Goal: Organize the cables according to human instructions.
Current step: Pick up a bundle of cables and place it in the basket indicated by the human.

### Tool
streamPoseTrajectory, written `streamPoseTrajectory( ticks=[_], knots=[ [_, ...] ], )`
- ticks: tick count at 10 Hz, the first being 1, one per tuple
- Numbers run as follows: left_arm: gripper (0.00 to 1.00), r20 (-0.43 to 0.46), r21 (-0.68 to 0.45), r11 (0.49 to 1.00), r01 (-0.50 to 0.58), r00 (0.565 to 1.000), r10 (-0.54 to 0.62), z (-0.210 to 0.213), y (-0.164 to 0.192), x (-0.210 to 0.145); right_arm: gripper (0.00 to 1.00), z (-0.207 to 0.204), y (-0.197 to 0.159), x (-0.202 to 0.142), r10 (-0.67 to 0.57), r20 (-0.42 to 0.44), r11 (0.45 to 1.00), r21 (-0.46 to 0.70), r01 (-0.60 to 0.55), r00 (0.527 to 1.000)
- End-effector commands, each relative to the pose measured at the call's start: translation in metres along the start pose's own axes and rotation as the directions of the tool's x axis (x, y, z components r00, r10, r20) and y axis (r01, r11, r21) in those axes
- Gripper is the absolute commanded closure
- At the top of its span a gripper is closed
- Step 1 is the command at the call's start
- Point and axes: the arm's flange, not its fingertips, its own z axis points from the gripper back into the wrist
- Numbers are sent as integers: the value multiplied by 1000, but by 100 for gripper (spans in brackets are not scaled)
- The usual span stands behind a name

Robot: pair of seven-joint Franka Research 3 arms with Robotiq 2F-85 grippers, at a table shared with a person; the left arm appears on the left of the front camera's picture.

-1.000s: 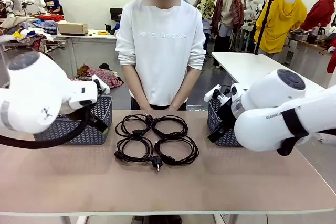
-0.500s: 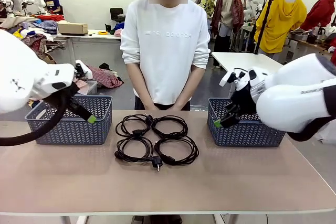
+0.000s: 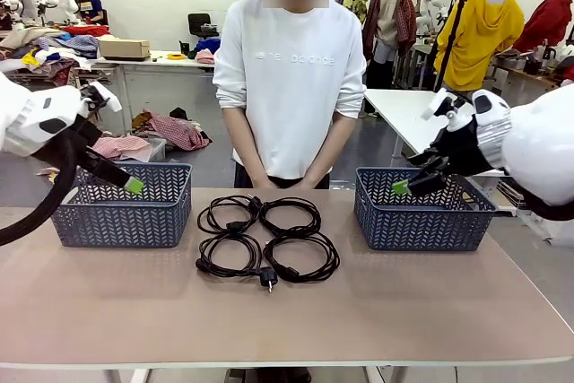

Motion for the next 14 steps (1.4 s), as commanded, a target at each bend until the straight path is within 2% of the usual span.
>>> streamPoseTrajectory(
  ticks=[1, 4, 5, 14],
  knots=[
    [0, 15, -21, 1000, 4, 1000, -4, 6, 6, -10, 0, 19, 83, -82, 30, 45, 999, 20, -31, 999],
    [0, 8, -27, 1000, -4, 1000, 4, 11, 13, -3, 0, 18, 82, -79, 27, 35, 999, 37, -28, 999],
    [0, 3, 1, 1000, -16, 1000, 16, 9, 8, -7, 0, 8, -3, -3, 6, 15, 1000, 12, -6, 1000],
    [0, 3, 1, 1000, -16, 1000, 16, 9, 8, -7, 0, 8, -3, -3, 6, 15, 1000, 12, -6, 1000]
  ],
)
